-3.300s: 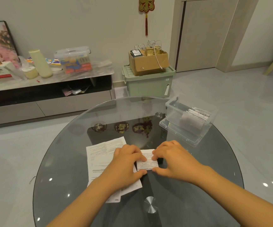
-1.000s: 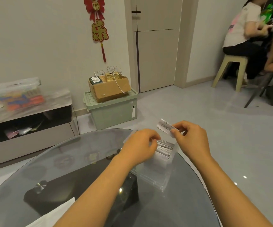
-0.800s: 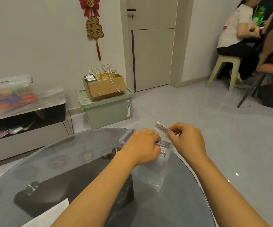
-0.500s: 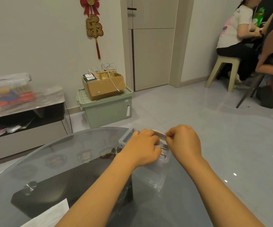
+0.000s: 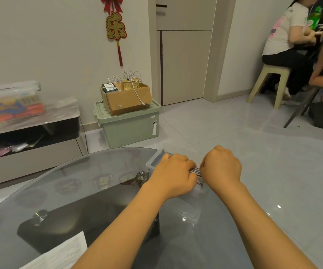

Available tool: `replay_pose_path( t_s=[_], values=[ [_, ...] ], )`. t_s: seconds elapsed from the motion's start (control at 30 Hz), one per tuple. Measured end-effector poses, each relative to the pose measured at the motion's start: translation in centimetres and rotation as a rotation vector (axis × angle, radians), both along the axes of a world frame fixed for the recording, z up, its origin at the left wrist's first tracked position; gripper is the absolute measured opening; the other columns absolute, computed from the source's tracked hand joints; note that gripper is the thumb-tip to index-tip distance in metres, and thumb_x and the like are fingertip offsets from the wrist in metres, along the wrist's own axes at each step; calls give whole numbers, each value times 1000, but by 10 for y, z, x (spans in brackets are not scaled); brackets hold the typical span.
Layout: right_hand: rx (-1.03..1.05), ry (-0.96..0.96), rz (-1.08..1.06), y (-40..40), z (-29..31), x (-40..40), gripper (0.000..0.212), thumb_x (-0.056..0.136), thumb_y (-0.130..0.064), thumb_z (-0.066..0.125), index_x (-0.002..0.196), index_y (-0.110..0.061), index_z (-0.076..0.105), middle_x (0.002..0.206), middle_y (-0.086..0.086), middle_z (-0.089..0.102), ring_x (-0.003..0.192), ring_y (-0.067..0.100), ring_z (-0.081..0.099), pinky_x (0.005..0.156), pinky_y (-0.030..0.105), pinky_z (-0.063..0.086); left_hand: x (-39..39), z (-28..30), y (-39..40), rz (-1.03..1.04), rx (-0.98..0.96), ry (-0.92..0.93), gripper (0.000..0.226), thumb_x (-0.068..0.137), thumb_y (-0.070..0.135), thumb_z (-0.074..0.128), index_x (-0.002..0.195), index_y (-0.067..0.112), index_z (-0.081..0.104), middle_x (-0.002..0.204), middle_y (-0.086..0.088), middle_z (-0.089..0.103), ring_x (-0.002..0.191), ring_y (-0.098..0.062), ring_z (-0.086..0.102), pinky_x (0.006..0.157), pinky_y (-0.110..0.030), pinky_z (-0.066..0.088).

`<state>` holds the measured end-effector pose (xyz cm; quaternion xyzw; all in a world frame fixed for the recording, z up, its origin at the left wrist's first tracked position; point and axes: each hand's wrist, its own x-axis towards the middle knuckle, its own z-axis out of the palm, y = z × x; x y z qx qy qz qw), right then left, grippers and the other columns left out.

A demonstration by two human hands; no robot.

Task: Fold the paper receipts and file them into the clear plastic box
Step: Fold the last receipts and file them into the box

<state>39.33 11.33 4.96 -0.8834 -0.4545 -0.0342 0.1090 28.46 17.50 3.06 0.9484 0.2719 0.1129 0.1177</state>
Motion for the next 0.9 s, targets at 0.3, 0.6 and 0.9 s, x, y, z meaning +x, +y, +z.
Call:
replay_pose_path(
  t_s=[0.3,0.6,0.9],
  values=[
    [238,230,63,-9,-9,8,20,89,-12,53,99,-15,70,95,0,38,83,21,50,67,28,39,-1,3,1,-8,45,30,64,78,36,20,129,21,55,121,3,50,115,-13,38,100,-31,20],
    [420,207,304,-35,-4,-15,21,88,-20,58,106,-24,67,92,-8,41,100,13,45,71,23,36,-49,20,-28,122,85,-96,57,82,31,22,130,22,52,127,5,48,121,-10,35,101,-23,12],
    [366,239,692,-70,-10,-87,20,89,-17,58,105,-18,69,95,-6,49,100,15,48,81,26,42,-160,24,-107,355,-39,57,39,96,24,32,131,27,50,129,8,46,121,-12,39,108,-31,21]
  ],
)
